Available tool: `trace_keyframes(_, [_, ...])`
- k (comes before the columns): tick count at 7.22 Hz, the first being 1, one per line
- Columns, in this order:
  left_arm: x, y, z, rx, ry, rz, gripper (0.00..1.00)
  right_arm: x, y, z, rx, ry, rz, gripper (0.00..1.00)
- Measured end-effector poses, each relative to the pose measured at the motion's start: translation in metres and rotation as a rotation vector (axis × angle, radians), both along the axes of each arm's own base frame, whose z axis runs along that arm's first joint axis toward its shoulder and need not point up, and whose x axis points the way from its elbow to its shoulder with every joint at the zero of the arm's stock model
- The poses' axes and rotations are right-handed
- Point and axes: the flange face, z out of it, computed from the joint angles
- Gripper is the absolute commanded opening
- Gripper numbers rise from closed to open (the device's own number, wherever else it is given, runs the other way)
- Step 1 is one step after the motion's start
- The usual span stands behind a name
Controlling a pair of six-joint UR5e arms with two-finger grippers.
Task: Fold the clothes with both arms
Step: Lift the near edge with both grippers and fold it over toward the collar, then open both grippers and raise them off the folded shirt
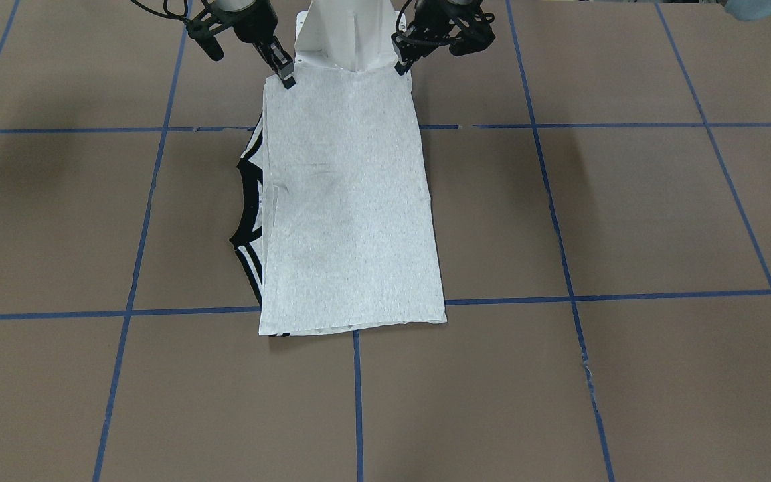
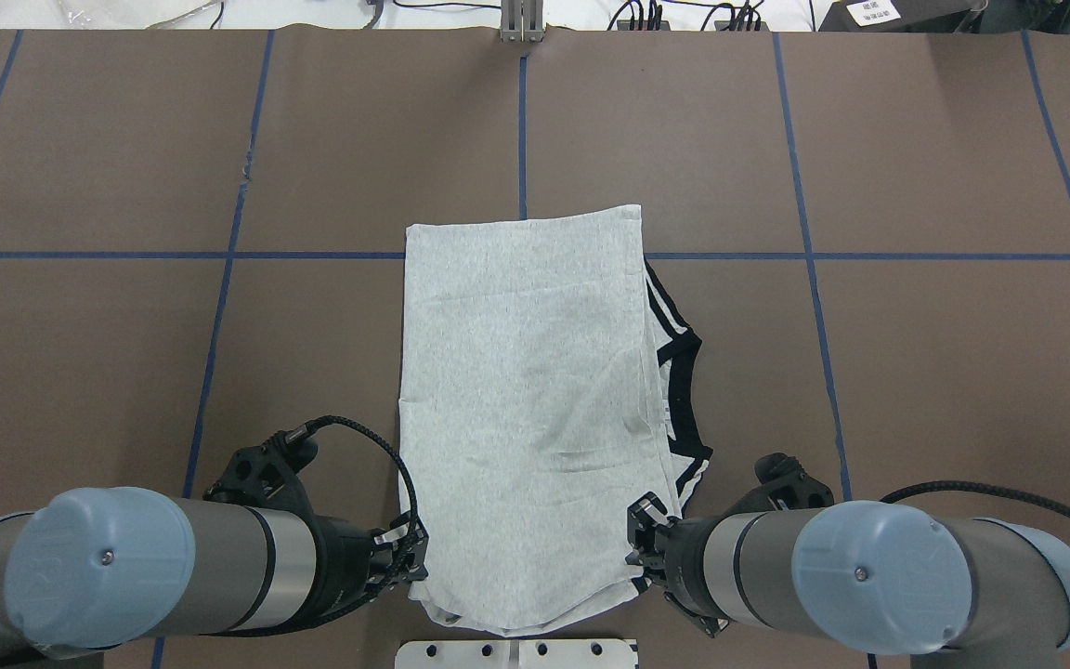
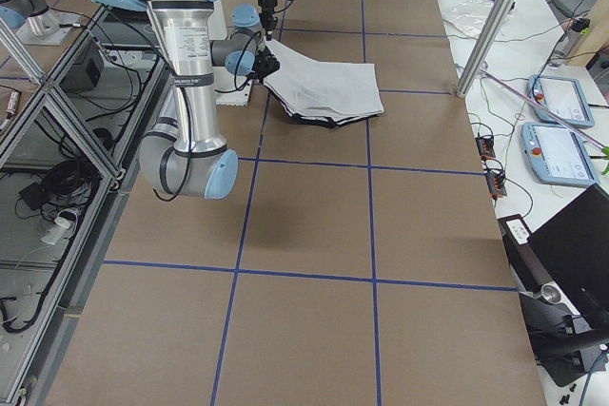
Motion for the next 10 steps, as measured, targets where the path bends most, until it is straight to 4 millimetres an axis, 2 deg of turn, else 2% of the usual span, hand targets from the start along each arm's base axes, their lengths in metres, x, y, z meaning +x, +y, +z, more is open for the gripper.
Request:
trace_keyframes(1, [-0.010,-0.018,-0.010,0.019,-0.018,-0.030,0.00,0.011,-0.020,-0.003,-0.002,-0.007,0.038,0.00])
trace_keyframes(2, [-0.016,-0.047,-0.020,0.061,-0.042,-0.071,0.00,0.018,-0.044,-0.002,-0.001,-0.003,0.072,0.00])
trace_keyframes(4, [-0.011,-0.108,-0.021,0.145,-0.110,-0.128,0.00,0.006,-0.100,-0.006,0.024,0.021,0.121,0.00])
trace_keyframes(5, [-0.012,-0.137,-0.018,0.182,-0.142,-0.152,0.00,-0.003,-0.128,-0.009,0.031,0.036,0.141,0.00])
trace_keyframes(7, [-0.008,-0.179,-0.006,0.227,-0.177,-0.182,0.00,-0.011,-0.178,-0.012,0.059,0.069,0.176,0.00])
trace_keyframes(8, [0.002,-0.198,0.005,0.239,-0.175,-0.198,0.00,-0.019,-0.199,-0.011,0.076,0.091,0.183,0.00])
trace_keyframes(10, [0.028,-0.237,0.026,0.273,-0.165,-0.220,0.00,-0.038,-0.226,0.001,0.113,0.145,0.163,0.00])
